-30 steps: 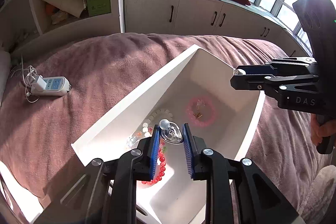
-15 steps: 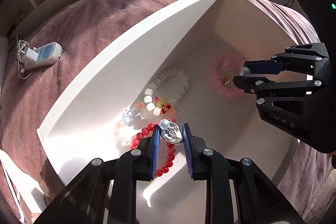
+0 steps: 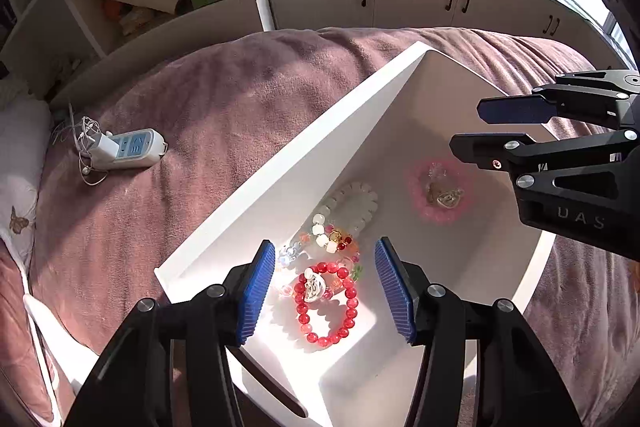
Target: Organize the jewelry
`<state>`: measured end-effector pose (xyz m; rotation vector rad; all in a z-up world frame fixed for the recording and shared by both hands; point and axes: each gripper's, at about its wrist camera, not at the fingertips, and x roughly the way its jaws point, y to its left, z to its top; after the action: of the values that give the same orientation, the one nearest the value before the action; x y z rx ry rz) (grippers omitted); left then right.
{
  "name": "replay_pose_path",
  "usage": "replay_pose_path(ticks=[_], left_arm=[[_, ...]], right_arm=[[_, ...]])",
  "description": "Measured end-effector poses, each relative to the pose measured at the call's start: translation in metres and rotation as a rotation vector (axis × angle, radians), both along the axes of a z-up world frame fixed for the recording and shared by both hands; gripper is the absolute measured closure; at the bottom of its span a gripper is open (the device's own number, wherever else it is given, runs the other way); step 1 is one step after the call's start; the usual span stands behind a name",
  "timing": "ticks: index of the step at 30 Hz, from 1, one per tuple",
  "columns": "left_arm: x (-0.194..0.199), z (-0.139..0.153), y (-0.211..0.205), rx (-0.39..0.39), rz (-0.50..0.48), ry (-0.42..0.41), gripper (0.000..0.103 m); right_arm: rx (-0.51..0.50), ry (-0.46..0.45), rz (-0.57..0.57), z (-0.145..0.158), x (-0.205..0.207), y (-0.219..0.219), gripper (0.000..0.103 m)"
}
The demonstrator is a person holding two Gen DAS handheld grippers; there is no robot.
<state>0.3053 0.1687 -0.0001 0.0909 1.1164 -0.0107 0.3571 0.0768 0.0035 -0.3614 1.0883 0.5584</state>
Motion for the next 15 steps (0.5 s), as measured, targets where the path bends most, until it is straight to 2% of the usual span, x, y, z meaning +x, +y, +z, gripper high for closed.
replay_pose_path(ticks=[6, 10, 12, 15], left_arm=[[-0.041, 0.052, -0.005, 0.079, 0.023, -0.186, 0.022], [-0.079, 0.066, -0.006, 0.068, 0.063, -0.277, 0.013], [-0.102, 0.067, -0.004, 0.072, 0.105, -0.332, 0.010], [-0.133, 0.066, -0.005, 0.047, 0.172, -0.408, 0.010]], right_arm=[[0.055, -0.170, 0.033, 0.062, -0.037, -0.020, 0.040], [0.097, -0.288, 0.044, 0.087, -0.077, -0.040, 0.020], [0.146, -0.315, 0.040, 0.091, -0.099, -0.053, 0.015], [0.199, -0.350, 0.013, 0.089, -0.129, -0.073, 0.014]])
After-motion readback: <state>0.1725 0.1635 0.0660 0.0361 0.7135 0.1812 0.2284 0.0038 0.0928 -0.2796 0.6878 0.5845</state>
